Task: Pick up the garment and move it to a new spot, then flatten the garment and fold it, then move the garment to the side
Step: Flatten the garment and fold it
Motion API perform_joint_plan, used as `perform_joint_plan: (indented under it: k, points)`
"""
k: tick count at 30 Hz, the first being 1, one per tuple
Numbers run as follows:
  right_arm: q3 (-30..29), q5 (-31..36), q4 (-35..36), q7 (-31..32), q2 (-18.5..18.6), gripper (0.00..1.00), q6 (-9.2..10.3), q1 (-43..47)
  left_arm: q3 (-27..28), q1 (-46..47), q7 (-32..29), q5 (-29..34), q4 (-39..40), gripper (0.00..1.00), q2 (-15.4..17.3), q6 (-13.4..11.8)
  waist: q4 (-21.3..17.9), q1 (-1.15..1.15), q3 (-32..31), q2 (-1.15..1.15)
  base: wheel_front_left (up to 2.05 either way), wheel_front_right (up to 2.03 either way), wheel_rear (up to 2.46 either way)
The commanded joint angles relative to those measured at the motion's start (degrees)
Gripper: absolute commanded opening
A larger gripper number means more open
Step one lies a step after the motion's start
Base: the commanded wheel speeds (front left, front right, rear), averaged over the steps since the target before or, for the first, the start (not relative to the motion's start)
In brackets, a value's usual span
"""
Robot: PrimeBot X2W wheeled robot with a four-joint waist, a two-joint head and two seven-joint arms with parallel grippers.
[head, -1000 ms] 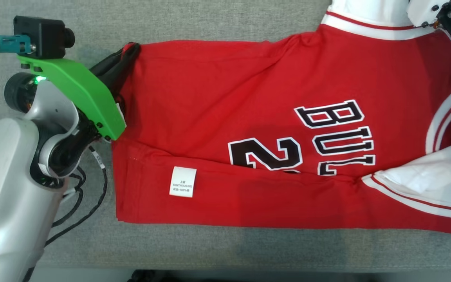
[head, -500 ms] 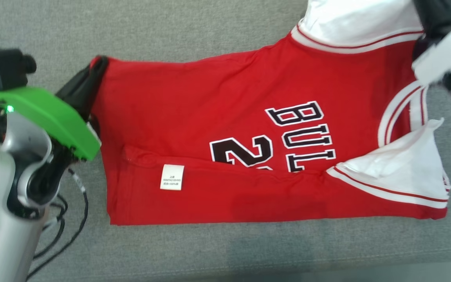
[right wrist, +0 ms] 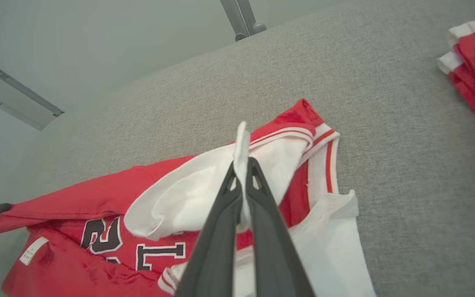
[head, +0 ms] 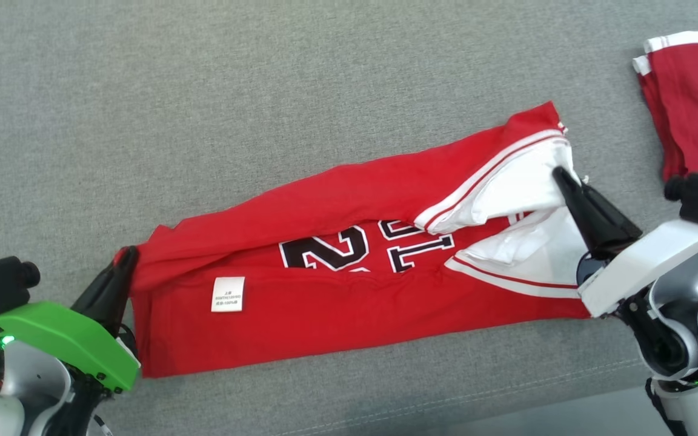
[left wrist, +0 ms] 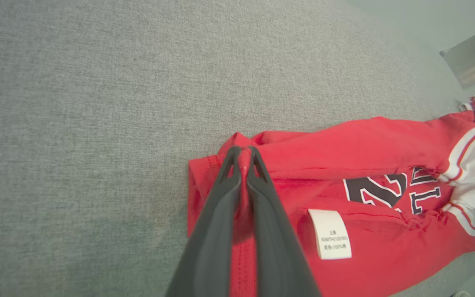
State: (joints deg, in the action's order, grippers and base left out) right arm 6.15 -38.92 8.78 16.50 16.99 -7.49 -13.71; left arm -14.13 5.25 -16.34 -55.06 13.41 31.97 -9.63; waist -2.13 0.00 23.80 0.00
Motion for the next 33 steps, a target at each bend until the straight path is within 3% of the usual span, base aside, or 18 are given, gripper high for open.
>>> perform_joint_plan:
  k: [1,2,3,4,5,6,12,16,19,24,33]
  points:
    - [-0.07,1.13,-1.25,-0.84,-0.51,0.0,0.01,0.88,0.06,-1.28,0.6,-0.16,-0.28,0.0,-0.63,-0.2,-0.95,0.0,-1.13,0.0,0.0,0.0,0.0]
    - [0.14,1.77,-2.19,-1.18,-0.85,0.0,0.01,1.21,-0.06,-1.67,0.85,-0.33,-0.32,0.0,-0.87,-0.29,-0.96,0.0,-1.27,0.0,0.0,0.0,0.0]
    - [0.42,2.73,-3.05,-1.59,-0.91,0.2,0.01,1.43,-0.16,-2.06,0.98,-0.48,-0.43,0.0,-1.21,-0.6,-0.92,0.0,-1.46,0.0,0.0,0.0,0.0]
    - [0.85,3.51,-3.81,-1.7,-0.84,0.45,0.0,1.71,-0.25,-2.68,1.03,-0.17,-0.63,0.16,-1.27,-1.1,-0.88,0.0,-1.63,0.0,0.0,0.0,0.0]
    - [1.37,3.85,-4.32,-1.67,-0.82,1.0,0.01,1.96,-0.34,-3.41,1.25,0.34,-0.88,0.48,-1.19,-1.52,-0.87,0.0,-1.8,0.0,0.0,0.0,0.0]
    - [1.3,4.01,-4.57,-2.01,-1.0,1.0,0.01,2.07,-0.5,-4.27,1.39,0.55,-1.05,1.0,-1.14,-1.71,-0.87,0.0,-2.03,0.0,0.0,0.0,0.0]
    - [-2.4,5.14,-2.06,0.08,0.57,1.0,0.0,4.66,0.83,-10.64,5.85,3.74,-1.34,1.0,-1.12,-5.4,-0.49,0.0,-3.9,0.0,0.0,0.0,0.0]
    - [-8.01,6.5,0.2,2.41,-0.95,1.0,0.0,4.05,4.61,-11.84,17.29,8.28,0.19,1.0,-5.08,-9.63,0.2,0.0,-4.48,0.0,0.0,0.0,0.0]
    - [-9.67,9.0,-0.95,5.26,-2.44,1.0,0.0,3.11,4.43,-10.99,24.39,12.11,-0.5,1.0,-7.85,-10.98,1.53,0.0,-4.55,0.0,0.0,0.0,0.0]
    - [-10.84,14.0,-7.18,8.13,-5.28,1.0,0.0,2.86,0.92,-8.1,30.28,16.69,-4.81,1.0,-13.27,-9.94,4.3,0.0,-3.68,0.0,0.0,0.0,0.0]
    - [-11.73,14.9,-21.68,5.44,-8.05,1.0,0.06,-0.15,4.15,-6.22,31.56,18.19,-11.29,1.0,-18.29,-6.99,6.39,0.0,-3.75,0.0,0.0,0.0,0.0]
